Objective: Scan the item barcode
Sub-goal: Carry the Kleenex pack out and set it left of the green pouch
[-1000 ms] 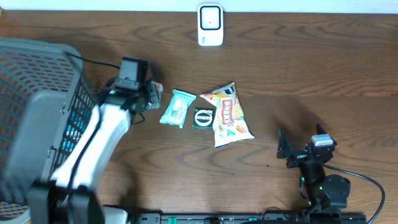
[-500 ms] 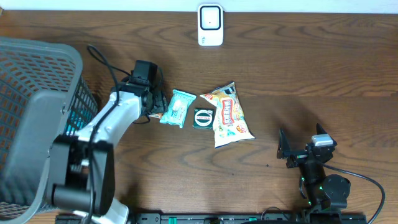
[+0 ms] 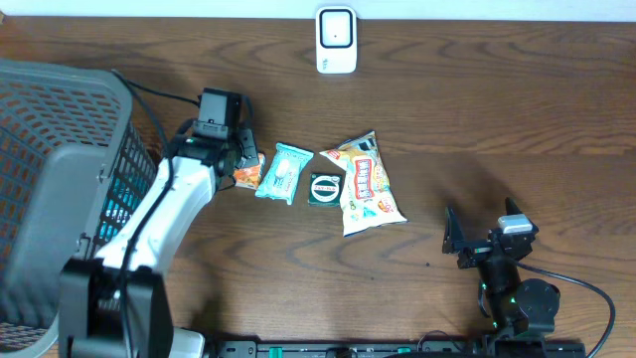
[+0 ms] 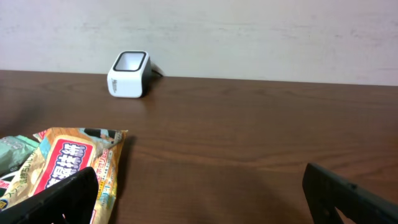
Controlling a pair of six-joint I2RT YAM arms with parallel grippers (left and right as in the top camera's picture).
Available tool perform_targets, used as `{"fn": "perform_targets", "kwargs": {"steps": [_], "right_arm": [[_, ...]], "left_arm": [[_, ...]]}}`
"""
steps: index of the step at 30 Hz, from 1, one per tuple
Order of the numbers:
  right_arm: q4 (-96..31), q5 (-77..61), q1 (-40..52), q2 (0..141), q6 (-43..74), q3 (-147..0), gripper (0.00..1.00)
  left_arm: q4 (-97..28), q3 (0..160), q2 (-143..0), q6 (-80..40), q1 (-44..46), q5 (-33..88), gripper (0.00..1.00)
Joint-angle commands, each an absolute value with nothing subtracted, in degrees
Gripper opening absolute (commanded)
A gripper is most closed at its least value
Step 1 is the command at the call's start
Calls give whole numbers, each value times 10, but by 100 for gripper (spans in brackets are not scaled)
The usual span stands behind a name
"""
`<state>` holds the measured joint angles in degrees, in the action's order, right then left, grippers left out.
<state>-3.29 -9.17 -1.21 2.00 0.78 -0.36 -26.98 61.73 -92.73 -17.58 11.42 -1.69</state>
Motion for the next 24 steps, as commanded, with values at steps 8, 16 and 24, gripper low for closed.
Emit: {"fn": "perform_targets", "kwargs": {"steps": [8, 16, 24], "right_arm": [[-35, -89, -7, 18, 1, -3, 99], [-35, -90, -7, 18, 1, -3, 99], [-35, -89, -7, 18, 1, -3, 99]], "left_arm": [[-260, 619, -1048, -194, 116, -20, 8], [-254, 620, -1056, -202, 116, -20, 14], [-292, 654, -953, -199, 116, -20, 98]]}}
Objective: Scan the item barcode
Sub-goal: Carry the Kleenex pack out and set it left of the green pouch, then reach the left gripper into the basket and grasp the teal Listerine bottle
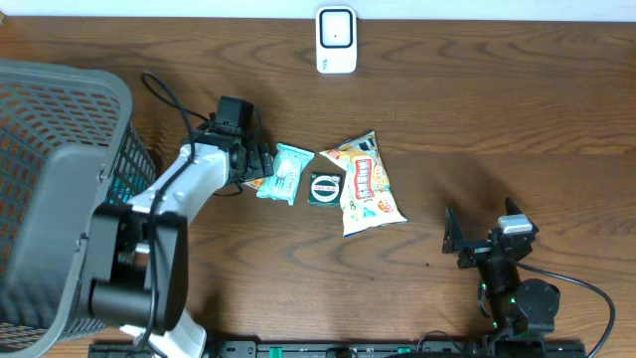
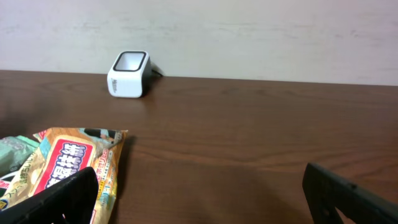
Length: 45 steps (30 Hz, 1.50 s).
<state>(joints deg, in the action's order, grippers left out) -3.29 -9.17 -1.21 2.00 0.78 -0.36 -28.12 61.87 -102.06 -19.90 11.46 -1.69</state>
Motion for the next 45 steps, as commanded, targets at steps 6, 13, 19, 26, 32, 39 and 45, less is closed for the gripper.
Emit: {"fn": "perform_targets", "kwargs": {"steps": [6, 13, 19, 26, 32, 39, 45], "right_arm": [[-35, -90, -7, 18, 1, -3, 99], [-35, -89, -7, 18, 1, -3, 99], [-35, -90, -7, 18, 1, -3, 99], [-35, -90, -7, 18, 1, -3, 99], [-35, -90, -7, 18, 1, -3, 99], [-35, -90, -7, 18, 1, -3, 99], [-35, -90, -7, 18, 1, -3, 99]], "left_arm": [[-330, 717, -785, -152, 114, -23, 98], [-339, 746, -642, -142, 39, -110, 98], [-435, 746, -623, -182, -158, -88, 98], [-470, 743, -704, -183, -351, 71, 98], [-477, 732, -784, -131, -392, 73, 98], [-480, 729, -889, 52, -388, 73, 98], [-500, 729, -978, 127, -388, 110, 98]]}}
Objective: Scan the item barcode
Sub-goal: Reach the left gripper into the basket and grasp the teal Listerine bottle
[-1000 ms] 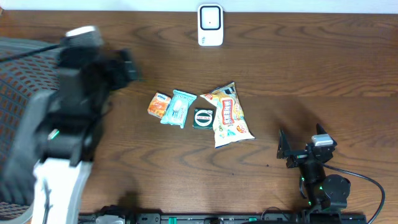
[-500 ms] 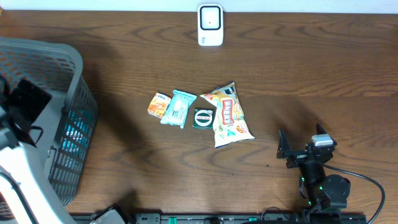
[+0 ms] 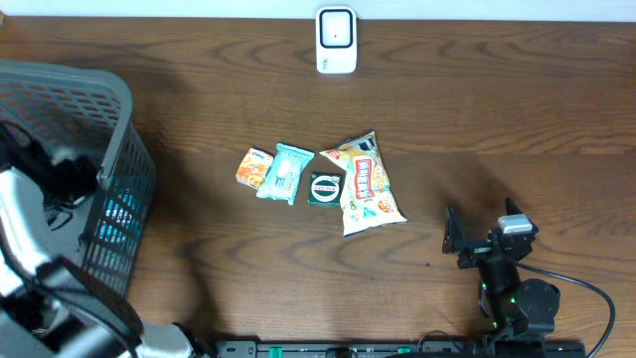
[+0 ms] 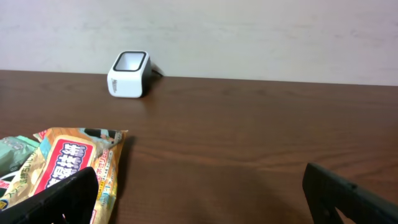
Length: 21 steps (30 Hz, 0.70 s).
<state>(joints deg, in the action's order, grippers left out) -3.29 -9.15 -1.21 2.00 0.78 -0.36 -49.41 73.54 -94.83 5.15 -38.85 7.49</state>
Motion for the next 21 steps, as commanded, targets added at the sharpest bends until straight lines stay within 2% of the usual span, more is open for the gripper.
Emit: {"fn": "perform_targets", "kwargs": {"steps": [1, 4, 16, 18, 21], "right_arm": [[-35, -90, -7, 18, 1, -3, 99], [-35, -90, -7, 18, 1, -3, 99], [-35, -90, -7, 18, 1, -3, 99], [-35, -90, -7, 18, 1, -3, 99], [-35, -90, -7, 18, 1, -3, 99]], "left_arm": [[-501, 729, -990, 150, -388, 137, 98], [-501, 729, -1020, 197, -388, 196, 98], [-510, 729, -1108, 205, -388, 194, 98], [-513, 729, -1122, 192, -388, 151, 98], [-513, 730, -1130, 119, -388, 13, 98]]}}
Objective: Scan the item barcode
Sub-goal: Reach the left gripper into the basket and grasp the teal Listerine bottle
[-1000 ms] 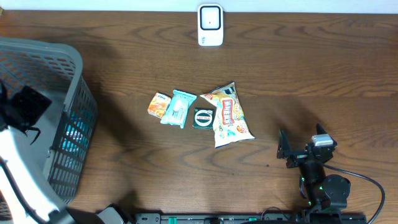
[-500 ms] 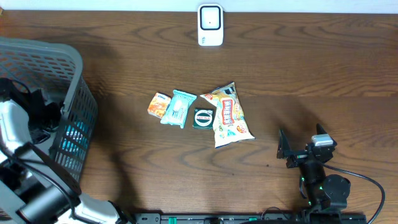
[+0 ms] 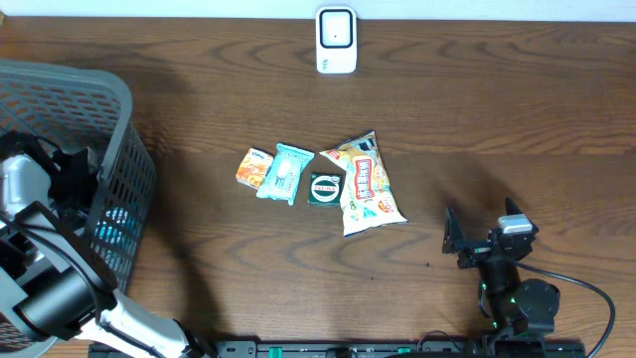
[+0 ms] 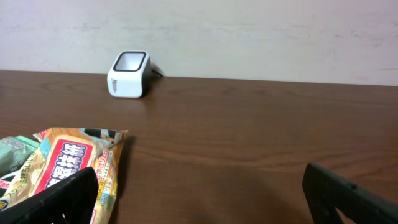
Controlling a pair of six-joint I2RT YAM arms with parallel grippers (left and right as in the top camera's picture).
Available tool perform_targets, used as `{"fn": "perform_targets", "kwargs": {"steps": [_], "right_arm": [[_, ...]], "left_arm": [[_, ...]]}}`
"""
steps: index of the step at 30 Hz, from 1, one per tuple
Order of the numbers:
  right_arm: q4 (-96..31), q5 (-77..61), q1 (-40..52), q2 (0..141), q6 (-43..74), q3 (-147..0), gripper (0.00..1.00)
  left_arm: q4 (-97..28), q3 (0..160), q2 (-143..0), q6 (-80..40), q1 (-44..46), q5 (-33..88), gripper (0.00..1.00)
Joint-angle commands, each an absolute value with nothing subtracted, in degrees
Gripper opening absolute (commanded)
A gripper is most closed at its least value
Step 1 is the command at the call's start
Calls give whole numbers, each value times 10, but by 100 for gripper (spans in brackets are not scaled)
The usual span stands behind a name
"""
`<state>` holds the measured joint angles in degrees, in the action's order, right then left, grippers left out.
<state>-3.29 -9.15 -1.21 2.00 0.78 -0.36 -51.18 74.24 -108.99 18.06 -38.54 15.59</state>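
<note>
Four items lie mid-table: a small orange packet (image 3: 253,167), a teal packet (image 3: 283,172), a dark green round-labelled packet (image 3: 325,189) and a yellow snack bag (image 3: 368,185) (image 4: 74,162). The white barcode scanner (image 3: 336,41) (image 4: 129,74) stands at the far edge. My left gripper (image 3: 68,171) is over the grey basket (image 3: 99,94) at the far left. Its jaws are too dark to read. My right gripper (image 3: 484,237) (image 4: 199,199) rests open and empty near the front right, facing the scanner.
The mesh basket fills the left side and holds something blue (image 3: 114,219). A black cable (image 3: 586,288) runs off from the right arm's base. Bare wooden tabletop (image 3: 477,109) separates the items from the scanner.
My left arm has shifted a little over the basket, its wrist now sitting lower and nearer the basket's right wall. The items, the scanner and the right arm have not moved.
My left gripper was first at the small orange packet, left of the teal one, and it was still there at the following moment, reaching in from the left. Then it was back over the basket, and the orange packet lay on the table, slightly shifted. It stays there now.
</note>
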Motion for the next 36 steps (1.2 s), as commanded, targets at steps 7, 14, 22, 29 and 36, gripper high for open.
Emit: {"fn": "perform_targets", "kwargs": {"steps": [7, 14, 22, 29, 36], "right_arm": [[-35, -90, -7, 18, 1, -3, 99], [-35, -90, -7, 18, 1, -3, 99], [-35, -90, -7, 18, 1, -3, 99], [-35, -89, -7, 18, 1, -3, 99], [-35, -89, -7, 18, 1, -3, 99]], "left_arm": [[-524, 730, -1124, -13, -388, -190, 98], [-514, 730, -1124, -65, -388, -100, 98], [-532, 714, -1124, -89, -388, -19, 98], [-477, 656, -1124, -105, -388, 11, 98], [-460, 621, -1124, -106, -389, 4, 67]]}}
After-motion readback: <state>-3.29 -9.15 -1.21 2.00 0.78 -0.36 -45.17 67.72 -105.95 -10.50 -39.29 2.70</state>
